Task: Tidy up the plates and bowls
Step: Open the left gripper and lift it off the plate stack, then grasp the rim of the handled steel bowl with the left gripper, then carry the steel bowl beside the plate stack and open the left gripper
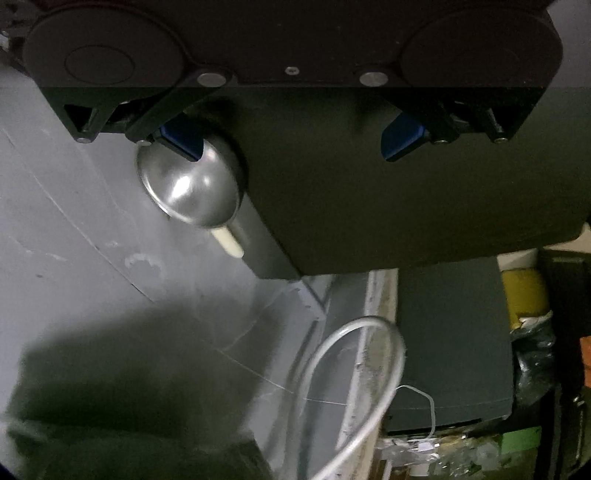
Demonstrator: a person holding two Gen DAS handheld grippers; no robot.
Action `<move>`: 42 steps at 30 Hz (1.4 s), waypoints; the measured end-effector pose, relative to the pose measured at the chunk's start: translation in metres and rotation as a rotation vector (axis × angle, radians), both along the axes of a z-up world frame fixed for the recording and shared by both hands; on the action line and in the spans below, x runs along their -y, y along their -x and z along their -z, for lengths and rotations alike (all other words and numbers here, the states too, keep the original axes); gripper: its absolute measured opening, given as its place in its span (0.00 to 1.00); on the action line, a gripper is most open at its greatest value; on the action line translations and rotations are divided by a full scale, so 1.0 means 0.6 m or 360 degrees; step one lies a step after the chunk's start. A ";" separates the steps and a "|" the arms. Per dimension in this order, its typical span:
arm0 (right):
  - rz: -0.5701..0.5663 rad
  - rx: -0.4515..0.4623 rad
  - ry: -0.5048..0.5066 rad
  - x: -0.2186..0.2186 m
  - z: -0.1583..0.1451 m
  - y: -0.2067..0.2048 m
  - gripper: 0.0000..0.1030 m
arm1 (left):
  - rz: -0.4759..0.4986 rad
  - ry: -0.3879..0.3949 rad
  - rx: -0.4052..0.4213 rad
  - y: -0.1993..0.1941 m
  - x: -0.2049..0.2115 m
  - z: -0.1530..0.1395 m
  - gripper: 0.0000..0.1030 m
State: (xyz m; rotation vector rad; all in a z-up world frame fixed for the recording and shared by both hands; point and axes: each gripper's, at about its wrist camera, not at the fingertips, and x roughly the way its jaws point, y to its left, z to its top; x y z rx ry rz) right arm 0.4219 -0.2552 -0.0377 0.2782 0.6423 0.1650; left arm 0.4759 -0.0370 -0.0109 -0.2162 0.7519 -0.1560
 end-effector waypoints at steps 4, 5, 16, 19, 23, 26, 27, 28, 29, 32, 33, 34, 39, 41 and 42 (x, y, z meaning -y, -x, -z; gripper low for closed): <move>0.0092 -0.0048 -0.0049 0.016 0.032 -0.061 0.81 | -0.0023 -0.0036 -0.0023 -0.066 0.036 0.027 0.99; 0.0106 -0.0050 -0.0047 0.017 0.039 -0.073 0.80 | -0.0026 -0.0029 -0.0036 -0.075 0.038 0.031 0.99; 0.0141 -0.0091 -0.0079 0.018 0.072 -0.121 0.49 | 0.0153 -0.0015 -0.0131 -0.125 0.079 0.076 0.43; 0.0135 -0.0094 -0.0100 0.021 0.073 -0.118 0.38 | 0.0214 -0.0007 -0.0143 -0.118 0.084 0.079 0.18; 0.0113 -0.0060 -0.0101 0.020 0.054 -0.088 0.36 | 0.0238 -0.0009 -0.0078 -0.077 0.073 0.055 0.18; 0.0060 0.0019 -0.0102 0.015 0.024 -0.047 0.36 | 0.0259 -0.0005 0.0003 -0.026 0.059 0.019 0.19; 0.0037 0.0047 -0.0105 0.014 0.012 -0.028 0.36 | 0.0268 0.0004 0.0023 -0.011 0.052 0.007 0.19; 0.0020 0.0067 -0.0108 0.013 0.003 -0.012 0.36 | 0.0277 0.0017 0.0043 0.009 0.046 -0.004 0.19; 0.0003 0.0091 -0.0112 0.012 -0.007 0.009 0.36 | 0.0287 0.0024 0.0062 0.029 0.039 -0.015 0.19; -0.0035 0.0132 -0.0101 0.003 -0.034 0.075 0.36 | 0.0316 0.0027 0.0108 0.094 0.026 -0.043 0.19; -0.0043 0.0140 -0.0094 -0.001 -0.041 0.101 0.36 | 0.0327 0.0024 0.0114 0.117 0.022 -0.050 0.19; -0.0049 0.0142 -0.0090 -0.004 -0.048 0.123 0.36 | 0.0339 0.0020 0.0116 0.143 0.019 -0.057 0.20; -0.0098 0.0105 -0.0069 -0.020 -0.072 0.244 0.36 | 0.0379 -0.0002 0.0062 0.271 -0.003 -0.074 0.20; -0.0128 0.0075 -0.0061 -0.030 -0.077 0.295 0.36 | 0.0388 -0.0012 0.0027 0.321 -0.013 -0.071 0.20; -0.0139 0.0053 -0.0062 -0.035 -0.076 0.322 0.36 | 0.0392 -0.0008 0.0003 0.347 -0.019 -0.069 0.21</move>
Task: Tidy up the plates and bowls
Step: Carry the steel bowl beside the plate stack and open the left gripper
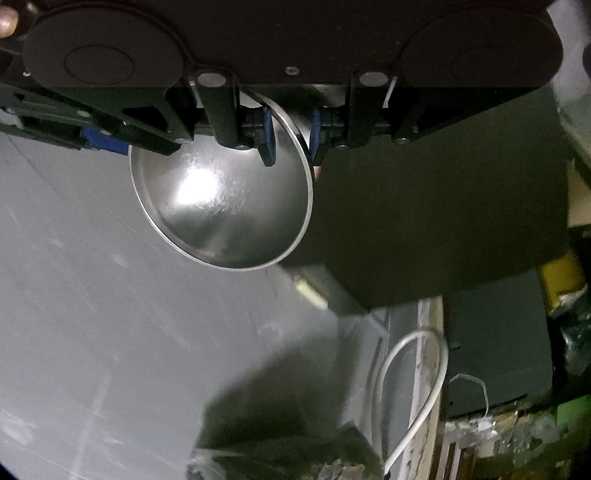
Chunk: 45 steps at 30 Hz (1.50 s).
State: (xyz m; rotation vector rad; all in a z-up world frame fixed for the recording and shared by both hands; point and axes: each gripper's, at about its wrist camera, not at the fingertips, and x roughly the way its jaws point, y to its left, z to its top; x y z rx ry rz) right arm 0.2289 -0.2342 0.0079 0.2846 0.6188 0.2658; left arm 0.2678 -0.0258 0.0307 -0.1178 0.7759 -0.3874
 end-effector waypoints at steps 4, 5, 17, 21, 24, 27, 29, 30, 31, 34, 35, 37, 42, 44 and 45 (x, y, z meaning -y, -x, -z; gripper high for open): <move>-0.0066 -0.0083 0.0007 -0.018 0.001 0.094 0.36 | 0.0011 0.0007 -0.0113 0.105 -0.027 0.010 0.21; -0.0086 -0.0106 0.0012 -0.021 0.002 0.115 0.36 | 0.0016 0.0004 -0.0135 0.126 -0.032 0.014 0.21; -0.0272 -0.0370 0.0059 -0.064 0.055 0.271 0.36 | 0.0040 -0.0071 -0.0395 0.296 -0.082 0.082 0.21; -0.0298 -0.0438 0.0127 -0.081 0.066 0.288 0.36 | 0.0044 -0.0082 -0.0468 0.309 -0.089 0.093 0.22; -0.0319 -0.0473 0.0153 -0.093 0.073 0.294 0.36 | 0.0035 -0.0120 -0.0510 0.319 -0.092 0.104 0.22; -0.0330 -0.0498 0.0169 -0.101 0.081 0.293 0.36 | 0.0022 -0.0124 -0.0539 0.326 -0.097 0.111 0.23; -0.0342 -0.0515 0.0178 -0.105 0.086 0.290 0.36 | 0.0014 -0.0140 -0.0552 0.326 -0.097 0.114 0.23; -0.0346 -0.0520 0.0183 -0.106 0.088 0.287 0.36 | 0.0013 -0.0147 -0.0561 0.326 -0.098 0.117 0.23; -0.0349 -0.0529 0.0191 -0.108 0.090 0.286 0.36 | 0.0011 -0.0151 -0.0570 0.327 -0.098 0.120 0.23; -0.0349 -0.0542 0.0196 -0.107 0.093 0.284 0.36 | 0.0018 -0.0158 -0.0564 0.326 -0.096 0.125 0.24; -0.0348 -0.0545 0.0194 -0.107 0.093 0.283 0.36 | 0.0021 -0.0159 -0.0557 0.325 -0.096 0.124 0.25; -0.0347 -0.0553 0.0189 -0.105 0.094 0.282 0.36 | 0.0022 -0.0159 -0.0556 0.319 -0.094 0.126 0.25; -0.0329 -0.0534 0.0189 -0.100 0.088 0.284 0.45 | -0.0004 -0.0162 -0.0533 0.323 -0.108 0.117 0.47; -0.0310 -0.0513 0.0200 -0.097 0.083 0.286 0.49 | -0.0017 -0.0149 -0.0519 0.325 -0.117 0.111 0.55; -0.0298 -0.0500 0.0204 -0.094 0.079 0.288 0.54 | -0.0021 -0.0141 -0.0506 0.327 -0.123 0.106 0.60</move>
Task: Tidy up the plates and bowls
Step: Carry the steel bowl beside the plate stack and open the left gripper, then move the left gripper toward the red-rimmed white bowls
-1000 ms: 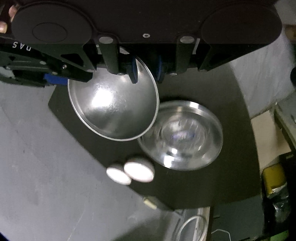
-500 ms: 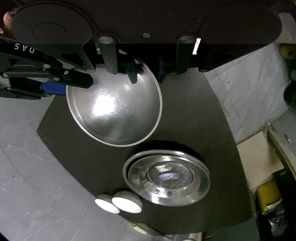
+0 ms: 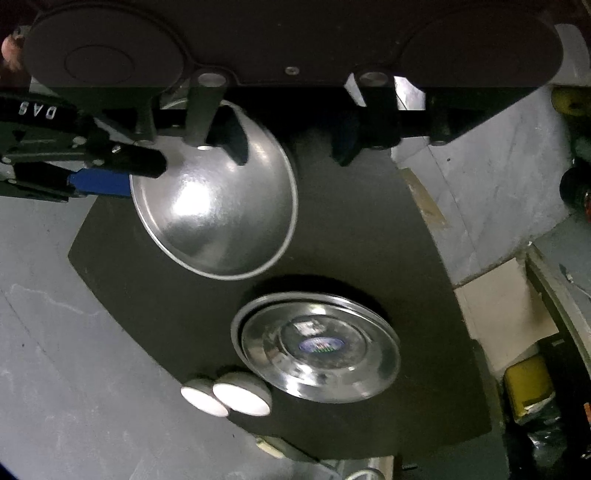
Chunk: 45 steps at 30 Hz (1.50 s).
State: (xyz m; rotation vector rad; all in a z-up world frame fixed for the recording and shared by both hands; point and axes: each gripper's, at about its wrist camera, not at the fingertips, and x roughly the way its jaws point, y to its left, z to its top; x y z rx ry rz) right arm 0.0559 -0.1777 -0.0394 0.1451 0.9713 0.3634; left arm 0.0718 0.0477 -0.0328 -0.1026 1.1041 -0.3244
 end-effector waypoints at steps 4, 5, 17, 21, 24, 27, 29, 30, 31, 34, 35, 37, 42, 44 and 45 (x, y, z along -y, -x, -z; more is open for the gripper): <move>0.0049 0.0092 0.0014 0.011 -0.025 0.011 0.80 | -0.0042 0.0027 0.0099 0.009 -0.024 -0.028 0.82; 0.0063 0.0119 0.0021 0.013 -0.031 0.013 0.84 | -0.0058 0.0039 0.0144 0.012 -0.030 -0.038 0.88; 0.0158 0.0284 0.0178 0.025 -0.086 0.019 1.00 | -0.0269 0.0268 0.0486 0.011 -0.052 -0.096 0.99; 0.0192 0.0288 0.0200 0.037 -0.094 0.013 1.00 | -0.0251 0.0344 0.0661 0.015 -0.040 -0.112 0.99; 0.0203 0.0309 0.0231 0.043 -0.100 0.007 1.00 | -0.0252 0.0414 0.0670 0.003 -0.028 -0.119 0.99; 0.0199 0.0327 0.0249 0.052 -0.099 -0.001 1.00 | -0.0292 0.0415 0.0629 -0.021 -0.015 -0.117 0.99; 0.0201 0.0304 0.0242 0.063 -0.094 -0.010 1.00 | -0.0322 0.0395 0.0609 -0.040 -0.005 -0.116 0.99; 0.0204 0.0293 0.0234 0.069 -0.090 -0.015 1.00 | -0.0331 0.0382 0.0602 -0.048 0.000 -0.115 0.99; 0.0207 0.0283 0.0225 0.077 -0.087 -0.021 1.00 | -0.0340 0.0364 0.0593 -0.058 0.007 -0.114 0.99; 0.0228 0.0273 0.0190 0.103 -0.075 -0.047 1.00 | -0.0367 0.0306 0.0573 -0.094 0.023 -0.112 0.99; 0.0236 0.0276 0.0173 0.114 -0.071 -0.061 1.00 | -0.0373 0.0289 0.0568 -0.108 0.031 -0.112 0.99; 0.0243 0.0283 0.0132 0.135 -0.061 -0.092 1.00 | -0.0395 0.0240 0.0563 -0.140 0.047 -0.113 0.99; 0.0257 0.0290 -0.0004 0.183 -0.031 -0.190 1.00 | -0.0574 -0.0020 0.0460 -0.251 0.090 -0.116 0.99; 0.0243 0.0278 -0.0062 0.197 -0.016 -0.235 1.00 | -0.0629 -0.0059 0.0453 -0.296 0.101 -0.113 0.99; 0.0234 0.0277 -0.0080 0.200 -0.010 -0.256 1.00 | -0.0640 -0.0070 0.0458 -0.317 0.107 -0.111 0.99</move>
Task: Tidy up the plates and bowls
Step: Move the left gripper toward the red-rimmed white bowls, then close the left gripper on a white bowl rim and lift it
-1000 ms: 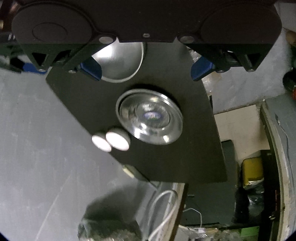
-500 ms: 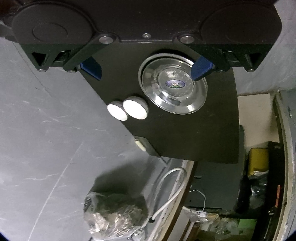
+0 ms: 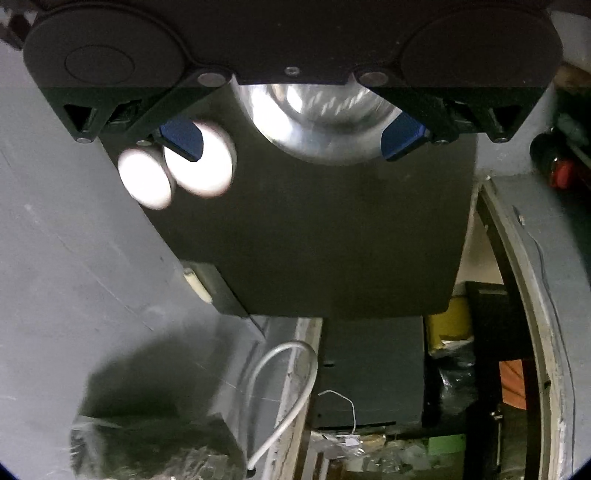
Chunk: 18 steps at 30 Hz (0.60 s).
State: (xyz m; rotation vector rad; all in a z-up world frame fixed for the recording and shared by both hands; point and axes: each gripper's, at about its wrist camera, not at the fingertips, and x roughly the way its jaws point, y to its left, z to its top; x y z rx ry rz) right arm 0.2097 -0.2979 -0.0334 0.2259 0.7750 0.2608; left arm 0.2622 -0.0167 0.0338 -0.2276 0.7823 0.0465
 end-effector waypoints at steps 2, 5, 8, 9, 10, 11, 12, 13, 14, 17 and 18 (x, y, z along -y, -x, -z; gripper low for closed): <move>0.0000 -0.0010 -0.0003 0.004 0.009 -0.035 1.00 | 0.0014 -0.0027 -0.0001 -0.040 0.013 0.006 0.99; 0.0025 -0.0026 -0.0051 0.007 0.019 -0.076 1.00 | 0.0094 -0.0062 -0.0001 -0.089 0.037 0.017 0.99; 0.0052 -0.0054 -0.0123 0.011 0.036 -0.109 1.00 | 0.0235 -0.0109 -0.0019 -0.130 0.069 0.039 0.99; 0.0060 -0.0074 -0.0152 0.013 0.042 -0.121 0.99 | 0.0286 -0.0136 -0.0036 -0.141 0.079 0.048 0.99; 0.0067 -0.0085 -0.0178 0.014 0.046 -0.129 0.97 | 0.0312 -0.0173 -0.0058 -0.150 0.087 0.056 0.99; 0.0071 -0.0093 -0.0197 0.015 0.050 -0.138 0.95 | 0.0326 -0.0221 -0.0082 -0.160 0.096 0.065 0.99; 0.0069 -0.0096 -0.0204 0.015 0.052 -0.145 0.93 | 0.0341 -0.0261 -0.0102 -0.165 0.100 0.072 0.99; 0.0055 -0.0098 -0.0207 0.013 0.055 -0.154 0.90 | 0.0360 -0.0292 -0.0127 -0.170 0.103 0.080 0.99; 0.0043 -0.0100 -0.0211 0.011 0.057 -0.161 0.88 | 0.0371 -0.0308 -0.0147 -0.173 0.103 0.086 0.98; 0.0016 -0.0111 -0.0236 0.003 0.065 -0.178 0.82 | 0.0395 -0.0289 -0.0203 -0.184 0.098 0.102 0.95; 0.0012 -0.0118 -0.0242 0.000 0.067 -0.183 0.80 | 0.0399 -0.0272 -0.0221 -0.187 0.096 0.106 0.93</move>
